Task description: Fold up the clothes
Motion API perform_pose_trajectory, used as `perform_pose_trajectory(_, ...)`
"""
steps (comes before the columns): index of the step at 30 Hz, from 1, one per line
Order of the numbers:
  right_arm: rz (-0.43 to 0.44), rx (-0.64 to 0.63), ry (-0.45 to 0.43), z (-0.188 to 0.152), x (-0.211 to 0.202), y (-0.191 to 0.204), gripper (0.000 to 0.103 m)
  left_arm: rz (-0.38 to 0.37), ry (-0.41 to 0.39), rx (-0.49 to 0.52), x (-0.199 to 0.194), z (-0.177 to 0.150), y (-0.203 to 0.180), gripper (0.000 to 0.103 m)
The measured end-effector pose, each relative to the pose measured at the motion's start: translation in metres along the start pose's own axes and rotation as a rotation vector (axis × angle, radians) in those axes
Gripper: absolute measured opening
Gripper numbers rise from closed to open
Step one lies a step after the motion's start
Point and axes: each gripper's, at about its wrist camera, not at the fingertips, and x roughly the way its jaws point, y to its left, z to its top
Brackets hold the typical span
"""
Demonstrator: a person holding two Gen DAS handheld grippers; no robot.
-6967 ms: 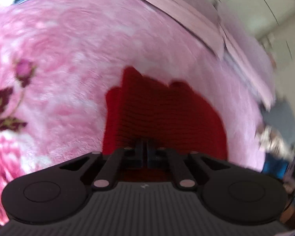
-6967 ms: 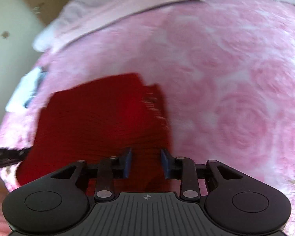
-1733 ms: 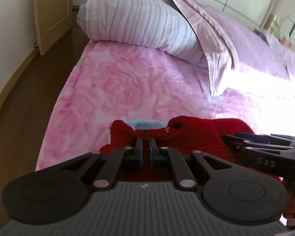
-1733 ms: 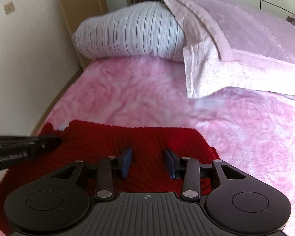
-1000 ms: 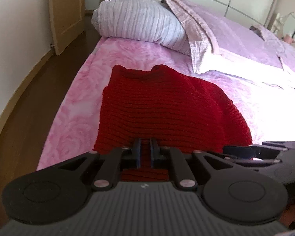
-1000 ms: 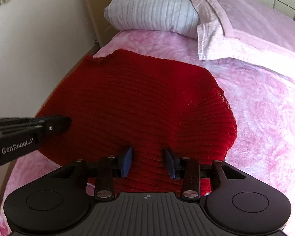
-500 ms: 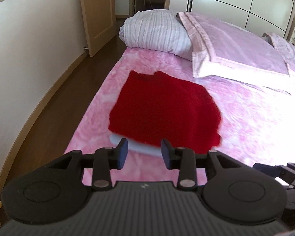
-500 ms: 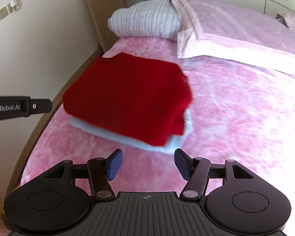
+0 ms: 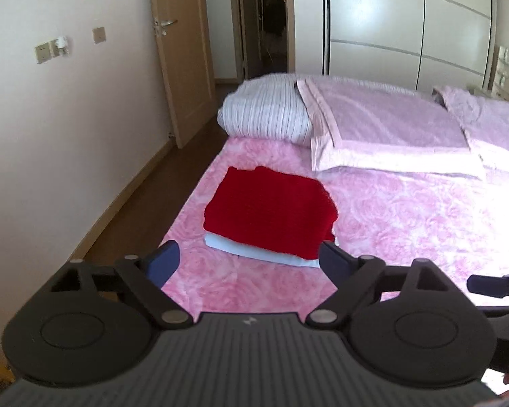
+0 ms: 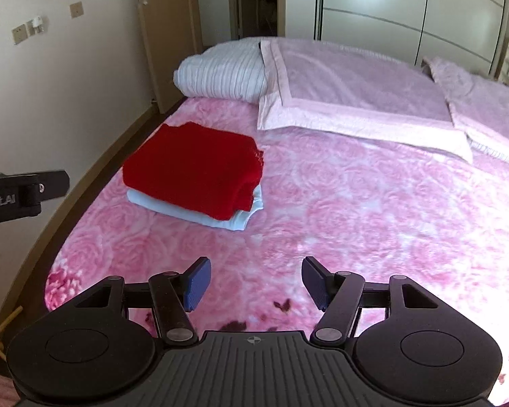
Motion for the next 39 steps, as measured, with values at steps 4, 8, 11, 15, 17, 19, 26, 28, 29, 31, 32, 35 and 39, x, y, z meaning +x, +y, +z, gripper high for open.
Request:
perform_pose_trajectory(4, 0.016, 0.009, -0.013, -0.003, -0.026, 0.004, 0.063, -0.029, 0.021, -0.041, -0.029, -0.003, 0.005, 0.087)
perform_pose_trajectory(8, 0.049, 0.006, -0.018, -0.008, -0.043, 0.011, 0.063, -0.007, 0.04, -0.012, -0.045, -0.009, 0.007, 0.087)
perform_pose_trajectory(11, 0.054, 0.004, -0.005, -0.009, -0.048, 0.017, 0.063, -0.004, 0.055, -0.005, -0.048, -0.011, 0.011, 0.087)
perform_pose_trajectory(15, 0.055, 0.009, 0.021, -0.01, -0.047, 0.021, 0.063, -0.003, 0.076, -0.001, -0.047, -0.013, 0.016, 0.087)
perform_pose_trajectory(17, 0.05, 0.024, 0.04, -0.008, -0.043, 0.023, 0.063, -0.004, 0.088, 0.011, -0.041, -0.012, 0.019, 0.087)
perform_pose_trajectory(19, 0.046, 0.047, 0.054, -0.006, -0.038, 0.025, 0.063, -0.008, 0.107, 0.022, -0.034, -0.01, 0.022, 0.087)
perform_pose_trajectory(26, 0.04, 0.102, 0.133, -0.001, -0.004, 0.037, 0.063, -0.043, 0.187, 0.074, 0.005, -0.007, 0.033, 0.086)
perform_pose_trajectory(28, 0.029, 0.115, 0.155, 0.0, 0.008, 0.041, 0.063, -0.054, 0.205, 0.087, 0.019, -0.005, 0.035, 0.086)
perform_pose_trajectory(29, 0.024, 0.122, 0.164, 0.0, 0.014, 0.042, 0.063, -0.057, 0.212, 0.094, 0.025, -0.004, 0.037, 0.086)
perform_pose_trajectory(31, 0.013, 0.135, 0.173, 0.004, 0.023, 0.043, 0.063, -0.067, 0.225, 0.102, 0.038, -0.001, 0.041, 0.086)
perform_pose_trajectory(32, 0.008, 0.14, 0.177, 0.006, 0.028, 0.044, 0.063, -0.072, 0.231, 0.105, 0.044, 0.0, 0.043, 0.086)
perform_pose_trajectory(35, -0.008, 0.157, 0.189, 0.013, 0.043, 0.047, 0.063, -0.092, 0.244, 0.114, 0.062, 0.005, 0.049, 0.086)
perform_pose_trajectory(39, -0.024, 0.176, 0.205, 0.022, 0.06, 0.052, 0.063, -0.108, 0.259, 0.132, 0.08, 0.012, 0.056, 0.086)
